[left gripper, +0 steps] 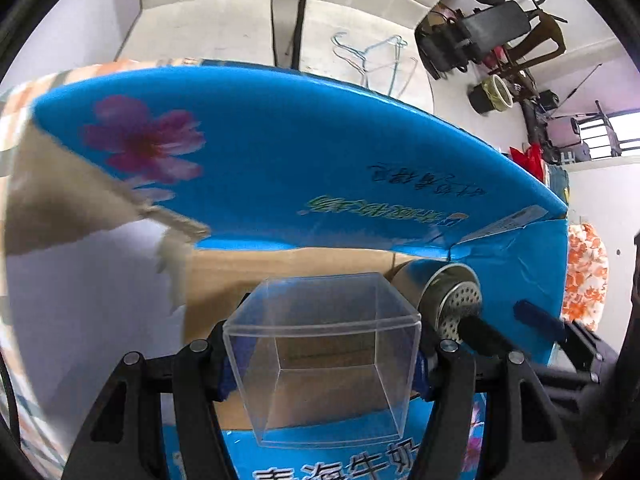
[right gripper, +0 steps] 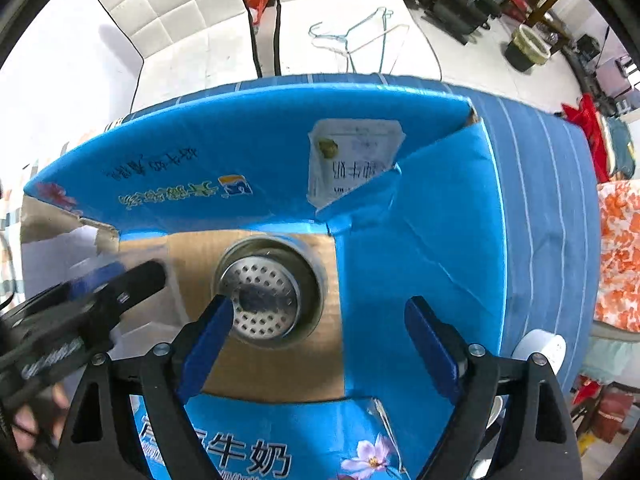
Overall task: Organize rigid objects
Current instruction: 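Carry the clear box and silver tin into the blue cardboard box with both tools, then open both tools to release the clear box and tin inside the cardboard box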
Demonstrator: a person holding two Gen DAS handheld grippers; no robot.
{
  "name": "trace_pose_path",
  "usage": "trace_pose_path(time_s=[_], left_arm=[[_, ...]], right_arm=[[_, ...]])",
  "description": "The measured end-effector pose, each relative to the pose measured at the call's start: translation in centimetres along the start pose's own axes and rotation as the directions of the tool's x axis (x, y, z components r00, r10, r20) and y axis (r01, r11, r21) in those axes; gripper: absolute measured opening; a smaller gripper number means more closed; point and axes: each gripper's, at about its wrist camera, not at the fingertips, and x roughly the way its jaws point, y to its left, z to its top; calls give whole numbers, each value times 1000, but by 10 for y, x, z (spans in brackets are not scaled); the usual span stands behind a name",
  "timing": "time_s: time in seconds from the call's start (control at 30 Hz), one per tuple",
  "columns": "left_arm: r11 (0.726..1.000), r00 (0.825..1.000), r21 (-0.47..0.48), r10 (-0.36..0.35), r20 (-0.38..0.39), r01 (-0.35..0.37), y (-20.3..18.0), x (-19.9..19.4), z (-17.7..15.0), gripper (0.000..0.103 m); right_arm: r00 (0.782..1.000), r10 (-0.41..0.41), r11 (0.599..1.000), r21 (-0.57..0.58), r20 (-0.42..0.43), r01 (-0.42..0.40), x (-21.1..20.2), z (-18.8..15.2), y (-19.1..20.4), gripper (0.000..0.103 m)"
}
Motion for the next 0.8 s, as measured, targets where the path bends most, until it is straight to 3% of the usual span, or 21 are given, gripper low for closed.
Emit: trace_pose_path(time_s=[0.17, 0.27, 0.37, 0.4, 0.53, 0.63, 0.7, 0.8], left_arm=[[999, 997, -14, -44, -63, 44, -8, 24, 10, 62], [999, 997, -12, -34, -65, 33, -13, 30, 12, 64], [1000, 999, -7, -27, -43, 26, -16, 25, 13, 75], [1000, 999, -5, -26, -38, 26, -18, 23, 14, 83], [1000, 1000, 7, 2, -8, -2, -22, 9, 17, 103], [998, 999, 30, 46, 22, -47, -25, -6, 14, 103], [995, 995, 45, 88, 42, -90, -23, -10, 6, 103], [989, 988, 54, 134, 75, -138, -21, -27, -6, 103]], right_arm=[[1000, -11, 1000, 2, -18, 11, 1, -1, -4, 90], [1000, -13, 1000, 2, -19, 13, 5, -9, -1, 90], [1000, -18, 1000, -5, -13, 18, 4, -10, -2, 90], [1000, -16, 1000, -6, -14, 16, 5, -10, 1, 90], [1000, -20, 1000, -23, -7, 20, 1, -16, 1, 90], [1000, -27, 999, -35, 5, 27, -1, -23, 7, 90], [1000, -21, 999, -41, 10, 22, -5, -29, 8, 103], [999, -29, 998, -52, 38, 31, -16, -41, 11, 103]])
